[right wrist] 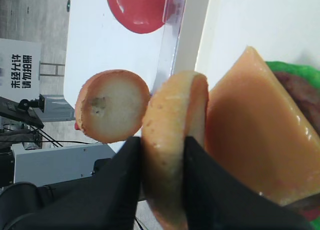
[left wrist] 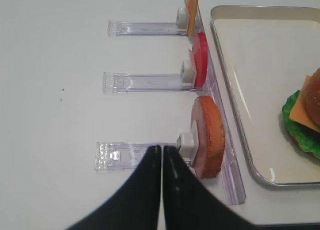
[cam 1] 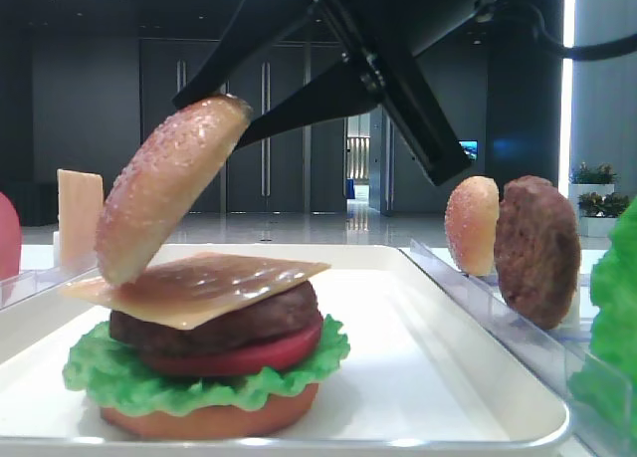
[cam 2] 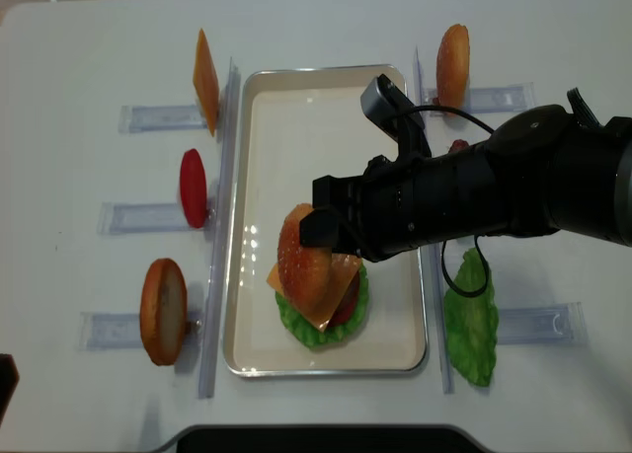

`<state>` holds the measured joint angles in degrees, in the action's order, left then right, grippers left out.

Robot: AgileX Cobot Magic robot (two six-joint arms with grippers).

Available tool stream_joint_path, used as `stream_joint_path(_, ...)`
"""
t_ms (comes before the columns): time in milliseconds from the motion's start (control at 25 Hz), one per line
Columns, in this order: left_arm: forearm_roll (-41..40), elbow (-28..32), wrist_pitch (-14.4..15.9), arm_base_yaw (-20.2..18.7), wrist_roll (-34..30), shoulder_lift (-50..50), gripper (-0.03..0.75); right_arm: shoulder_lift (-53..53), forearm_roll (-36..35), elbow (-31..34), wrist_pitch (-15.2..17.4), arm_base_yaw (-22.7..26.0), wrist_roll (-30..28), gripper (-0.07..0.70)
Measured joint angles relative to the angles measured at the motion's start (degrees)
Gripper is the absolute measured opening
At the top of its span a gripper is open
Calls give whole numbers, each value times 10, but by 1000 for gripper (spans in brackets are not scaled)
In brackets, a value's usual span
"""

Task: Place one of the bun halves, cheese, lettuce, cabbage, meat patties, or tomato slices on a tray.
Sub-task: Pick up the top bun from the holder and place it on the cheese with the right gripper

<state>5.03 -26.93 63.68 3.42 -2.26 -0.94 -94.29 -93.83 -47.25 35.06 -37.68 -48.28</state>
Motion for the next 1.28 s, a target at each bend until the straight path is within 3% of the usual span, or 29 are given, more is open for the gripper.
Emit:
stream_joint_path(1000,0,0,0,0,0,0,0,0,18,0,-4,0,3,181)
stream_joint_path(1280,0,0,0,0,0,0,0,0,27,0,-8,0,3,235)
